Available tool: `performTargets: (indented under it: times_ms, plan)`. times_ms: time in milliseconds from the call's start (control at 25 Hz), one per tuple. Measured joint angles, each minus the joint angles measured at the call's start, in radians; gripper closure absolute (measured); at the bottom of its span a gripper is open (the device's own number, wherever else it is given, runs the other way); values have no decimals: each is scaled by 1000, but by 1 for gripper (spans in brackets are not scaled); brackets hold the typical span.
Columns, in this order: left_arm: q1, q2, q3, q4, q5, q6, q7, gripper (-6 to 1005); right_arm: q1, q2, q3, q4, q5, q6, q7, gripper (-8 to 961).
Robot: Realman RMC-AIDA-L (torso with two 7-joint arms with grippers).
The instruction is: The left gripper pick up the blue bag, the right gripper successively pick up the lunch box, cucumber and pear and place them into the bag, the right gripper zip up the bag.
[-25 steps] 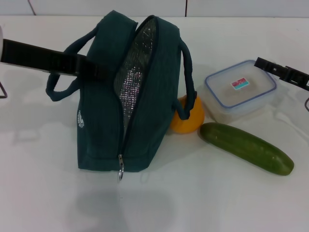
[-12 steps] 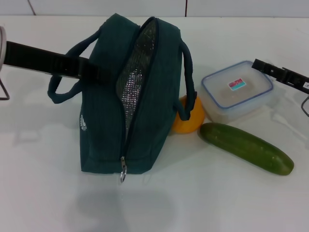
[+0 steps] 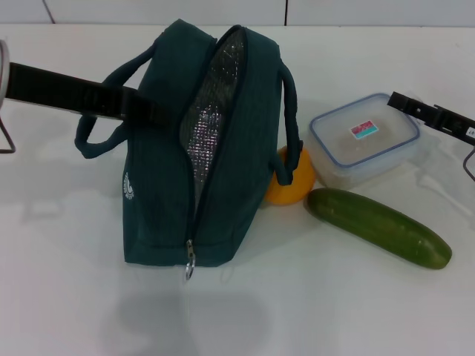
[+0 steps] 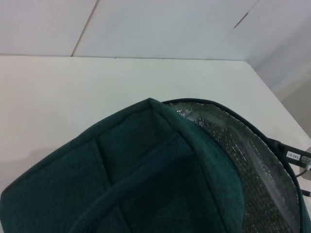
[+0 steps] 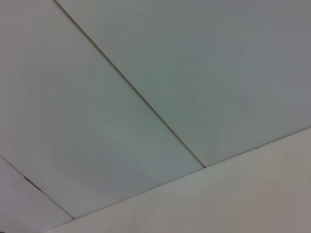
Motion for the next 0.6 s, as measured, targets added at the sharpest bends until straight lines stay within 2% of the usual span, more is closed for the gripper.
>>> performTargets:
  times_ms: [280, 480, 600]
  plan:
    - [0, 1, -4, 0, 0, 0, 4, 955, 1, 1, 0, 0, 5, 3, -5, 334]
    - [0, 2, -5, 0, 0, 0, 5, 955, 4, 1, 0, 0, 0, 6, -5, 448]
    - [-1, 2, -4, 0, 0, 0, 5, 955, 5, 2, 0, 3, 0, 11, -5, 444]
